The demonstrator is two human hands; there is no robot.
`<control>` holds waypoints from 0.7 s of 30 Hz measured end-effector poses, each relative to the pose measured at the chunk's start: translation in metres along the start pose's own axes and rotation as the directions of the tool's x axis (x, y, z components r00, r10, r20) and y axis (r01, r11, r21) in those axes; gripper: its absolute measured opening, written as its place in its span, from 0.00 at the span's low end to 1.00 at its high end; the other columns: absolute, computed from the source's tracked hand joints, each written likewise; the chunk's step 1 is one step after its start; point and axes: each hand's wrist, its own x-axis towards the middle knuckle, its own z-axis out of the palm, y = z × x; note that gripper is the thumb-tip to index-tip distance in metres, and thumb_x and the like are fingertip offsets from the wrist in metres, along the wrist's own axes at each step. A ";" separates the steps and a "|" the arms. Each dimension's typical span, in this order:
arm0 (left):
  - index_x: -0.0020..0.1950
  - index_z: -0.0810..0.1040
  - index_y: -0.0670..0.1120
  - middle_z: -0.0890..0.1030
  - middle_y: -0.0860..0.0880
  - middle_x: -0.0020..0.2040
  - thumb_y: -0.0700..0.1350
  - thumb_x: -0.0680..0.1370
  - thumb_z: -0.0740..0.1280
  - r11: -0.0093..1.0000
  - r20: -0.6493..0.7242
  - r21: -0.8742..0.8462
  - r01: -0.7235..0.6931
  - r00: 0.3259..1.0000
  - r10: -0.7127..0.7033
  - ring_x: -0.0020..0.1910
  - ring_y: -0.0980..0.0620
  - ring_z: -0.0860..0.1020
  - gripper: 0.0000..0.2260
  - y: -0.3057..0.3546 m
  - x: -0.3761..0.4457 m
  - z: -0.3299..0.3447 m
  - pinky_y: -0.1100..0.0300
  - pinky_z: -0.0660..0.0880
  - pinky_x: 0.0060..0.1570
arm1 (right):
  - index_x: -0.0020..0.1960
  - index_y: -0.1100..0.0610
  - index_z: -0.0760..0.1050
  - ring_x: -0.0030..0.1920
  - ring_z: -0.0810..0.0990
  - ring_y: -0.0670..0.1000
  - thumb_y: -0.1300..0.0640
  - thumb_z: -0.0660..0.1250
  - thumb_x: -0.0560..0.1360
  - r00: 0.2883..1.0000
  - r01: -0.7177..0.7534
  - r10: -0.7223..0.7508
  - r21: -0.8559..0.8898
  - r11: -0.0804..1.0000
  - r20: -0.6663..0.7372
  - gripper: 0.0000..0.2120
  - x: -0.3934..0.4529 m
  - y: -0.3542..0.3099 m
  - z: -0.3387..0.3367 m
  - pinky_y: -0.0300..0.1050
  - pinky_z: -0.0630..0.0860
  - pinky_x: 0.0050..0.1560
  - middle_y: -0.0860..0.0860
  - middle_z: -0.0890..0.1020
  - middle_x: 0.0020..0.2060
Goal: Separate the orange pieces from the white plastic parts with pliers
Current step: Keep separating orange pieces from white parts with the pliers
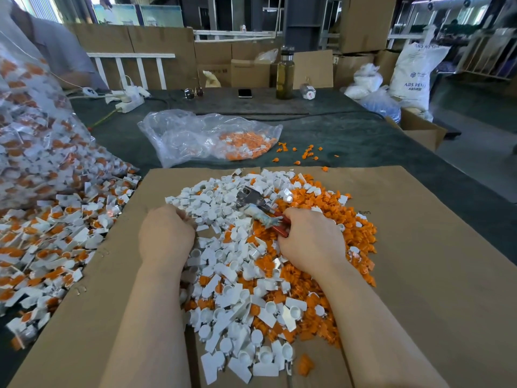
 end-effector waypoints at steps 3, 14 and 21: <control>0.61 0.80 0.40 0.81 0.40 0.52 0.41 0.79 0.67 0.997 0.004 -0.072 0.038 0.999 -0.038 0.48 0.41 0.77 0.12 0.003 0.001 0.000 0.55 0.70 0.43 | 0.41 0.48 0.71 0.31 0.69 0.45 0.50 0.65 0.73 1.000 -0.007 0.008 0.012 1.000 -0.008 0.05 0.000 0.000 -0.001 0.39 0.60 0.26 0.44 0.72 0.33; 0.47 0.81 0.52 0.80 0.58 0.36 0.43 0.71 0.78 0.511 0.025 -0.859 -0.009 0.998 0.061 0.35 0.63 0.78 0.09 0.048 -0.034 -0.005 0.68 0.76 0.38 | 0.39 0.50 0.74 0.27 0.72 0.42 0.49 0.68 0.76 0.984 -0.109 0.175 0.632 0.767 -0.043 0.09 0.001 0.003 -0.013 0.35 0.67 0.27 0.44 0.75 0.29; 0.49 0.86 0.49 0.85 0.50 0.43 0.41 0.70 0.77 0.346 0.189 -0.930 0.126 0.970 0.155 0.42 0.56 0.82 0.09 0.063 -0.049 0.001 0.66 0.78 0.44 | 0.42 0.50 0.78 0.37 0.79 0.48 0.54 0.69 0.76 0.981 -0.077 0.191 0.857 0.509 -0.025 0.04 -0.003 -0.003 -0.020 0.32 0.73 0.34 0.52 0.82 0.38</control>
